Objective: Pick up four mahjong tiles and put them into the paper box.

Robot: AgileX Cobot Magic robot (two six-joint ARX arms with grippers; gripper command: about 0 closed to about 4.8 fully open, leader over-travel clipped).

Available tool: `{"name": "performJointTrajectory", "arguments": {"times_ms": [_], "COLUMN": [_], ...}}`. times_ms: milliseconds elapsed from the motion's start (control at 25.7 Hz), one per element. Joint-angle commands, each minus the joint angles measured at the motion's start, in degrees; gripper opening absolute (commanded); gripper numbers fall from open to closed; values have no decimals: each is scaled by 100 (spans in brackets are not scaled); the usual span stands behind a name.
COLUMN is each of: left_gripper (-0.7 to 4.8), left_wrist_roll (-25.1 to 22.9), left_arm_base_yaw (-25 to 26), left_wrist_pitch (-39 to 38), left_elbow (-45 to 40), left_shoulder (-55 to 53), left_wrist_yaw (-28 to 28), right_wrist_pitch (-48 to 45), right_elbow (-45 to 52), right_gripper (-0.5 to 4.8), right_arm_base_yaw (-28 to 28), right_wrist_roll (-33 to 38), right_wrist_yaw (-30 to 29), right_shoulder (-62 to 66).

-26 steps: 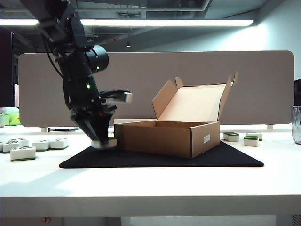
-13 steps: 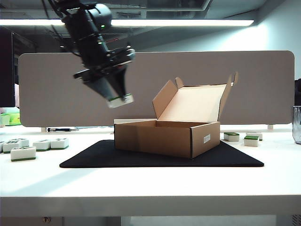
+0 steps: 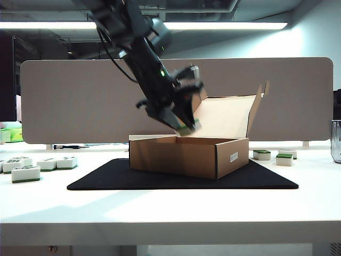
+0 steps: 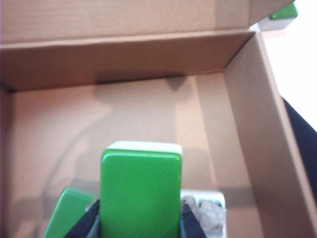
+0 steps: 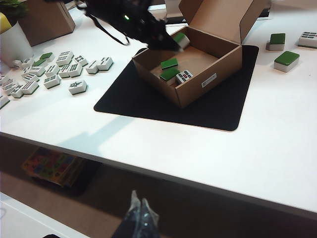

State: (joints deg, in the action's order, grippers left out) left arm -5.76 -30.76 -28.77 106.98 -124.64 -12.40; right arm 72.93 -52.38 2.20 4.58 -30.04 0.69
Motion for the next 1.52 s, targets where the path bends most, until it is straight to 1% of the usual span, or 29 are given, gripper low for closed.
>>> {"name": "performJointTrajectory", "arguments": {"times_ms": [39, 273, 351, 467, 818, 1052, 1208, 1441, 1519], "left_gripper": [138, 138, 138, 152, 153, 167, 289, 291, 291], "left_wrist_roll": [-22, -24, -22, -22, -22, -22, -22, -22, -20], "left_arm_base_yaw": [-101, -205, -205, -203, -201, -201, -205, -205, -205], "left_wrist_pitch": [468, 378, 404, 417, 472, 531, 575, 579, 433], "left_elbow": [11, 11, 11, 11, 11, 11, 11, 15, 98], "left_shoulder": [-240, -404, -409, -409, -433, -439, -444, -442, -402], "left_wrist_yaw": [247, 741, 820, 874, 868, 857, 855, 859, 857], "right_wrist_pitch": [-70, -70, -70, -72, -68, -68, -68, -66, -68], "right_elbow": [-13, -13, -13, -13, -13, -13, -13, -13, -13], "right_gripper": [-1, -1, -1, -1, -1, -1, -1, -1, -1], "right_arm_base_yaw": [2, 2, 2, 2, 2, 2, 2, 2, 2], "right_wrist_roll": [-13, -13, -13, -13, -13, -13, -13, -13, -13], "right_wrist_yaw": [-4, -4, -2, -4, -7, -7, -7, -7, -7], "right_shoulder": [-66, -66, -66, -66, -66, -66, -66, -66, -66]}}
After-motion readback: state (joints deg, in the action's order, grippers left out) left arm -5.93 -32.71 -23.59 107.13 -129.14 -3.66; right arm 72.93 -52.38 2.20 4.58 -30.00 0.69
